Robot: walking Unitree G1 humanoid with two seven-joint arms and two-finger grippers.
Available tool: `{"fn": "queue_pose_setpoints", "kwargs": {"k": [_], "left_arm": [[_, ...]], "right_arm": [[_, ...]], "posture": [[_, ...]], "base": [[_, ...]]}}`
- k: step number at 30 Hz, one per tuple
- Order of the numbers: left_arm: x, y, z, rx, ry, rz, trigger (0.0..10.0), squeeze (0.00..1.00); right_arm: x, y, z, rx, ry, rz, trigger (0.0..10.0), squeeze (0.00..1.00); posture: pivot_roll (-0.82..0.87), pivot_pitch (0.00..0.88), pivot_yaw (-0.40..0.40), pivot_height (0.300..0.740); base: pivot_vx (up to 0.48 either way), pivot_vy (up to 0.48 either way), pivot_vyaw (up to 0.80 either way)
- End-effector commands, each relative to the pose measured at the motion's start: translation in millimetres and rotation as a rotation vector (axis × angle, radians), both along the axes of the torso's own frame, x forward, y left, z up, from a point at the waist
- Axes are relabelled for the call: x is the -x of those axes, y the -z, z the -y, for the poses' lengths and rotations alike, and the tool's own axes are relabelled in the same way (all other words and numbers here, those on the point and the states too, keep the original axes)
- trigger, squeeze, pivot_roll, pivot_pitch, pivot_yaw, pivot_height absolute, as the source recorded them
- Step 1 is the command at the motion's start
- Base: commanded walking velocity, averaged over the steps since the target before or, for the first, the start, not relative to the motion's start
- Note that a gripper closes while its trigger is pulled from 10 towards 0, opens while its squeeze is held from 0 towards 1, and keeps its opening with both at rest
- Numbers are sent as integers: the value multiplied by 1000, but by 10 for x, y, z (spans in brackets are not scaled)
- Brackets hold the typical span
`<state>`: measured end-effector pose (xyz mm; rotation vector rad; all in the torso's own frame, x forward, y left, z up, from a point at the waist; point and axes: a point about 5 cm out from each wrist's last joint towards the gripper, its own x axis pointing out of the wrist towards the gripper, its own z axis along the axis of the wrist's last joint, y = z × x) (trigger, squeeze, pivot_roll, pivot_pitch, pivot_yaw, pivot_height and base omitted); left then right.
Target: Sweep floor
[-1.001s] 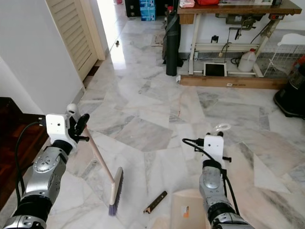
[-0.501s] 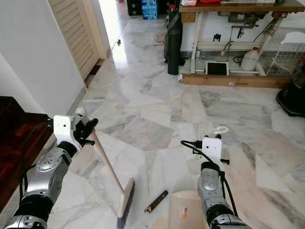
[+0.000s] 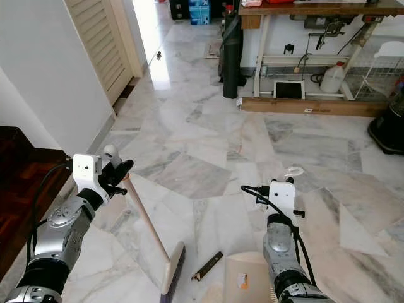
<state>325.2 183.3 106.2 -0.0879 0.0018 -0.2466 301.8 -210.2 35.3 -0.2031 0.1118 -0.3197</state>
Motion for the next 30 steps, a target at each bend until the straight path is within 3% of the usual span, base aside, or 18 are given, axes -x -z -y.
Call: {"fn": "queue_pose_setpoints", "kwargs": {"k": [1,8,14,19,30], "left_arm": [[-30,-37,-36,-39,-41,27,10000,0],[-60,79,-30,-11,-112,9,10000,0],[-115,166,-45,-69,-216,7,10000,0],[-149,188,134,-92,-105,4,10000,0],[-132,334,230,77,-7,-99,10000,0]], "right_arm": [[-2,4,-38,-8,-15,3,10000,0],[-5,-9,-20,-3,-19,9,10000,0],[-2,-35,18,7,-23,27,10000,0],[16,-18,38,10,-22,20,10000,0],[13,-5,-19,3,-42,16,10000,0]], "posture": [[136,35,87,740],[116,36,83,740],[72,40,77,740],[69,56,73,740],[63,62,77,740]], "base": [[0,0,0],[0,0,0],[0,0,0],[0,0,0],[0,0,0]]}}
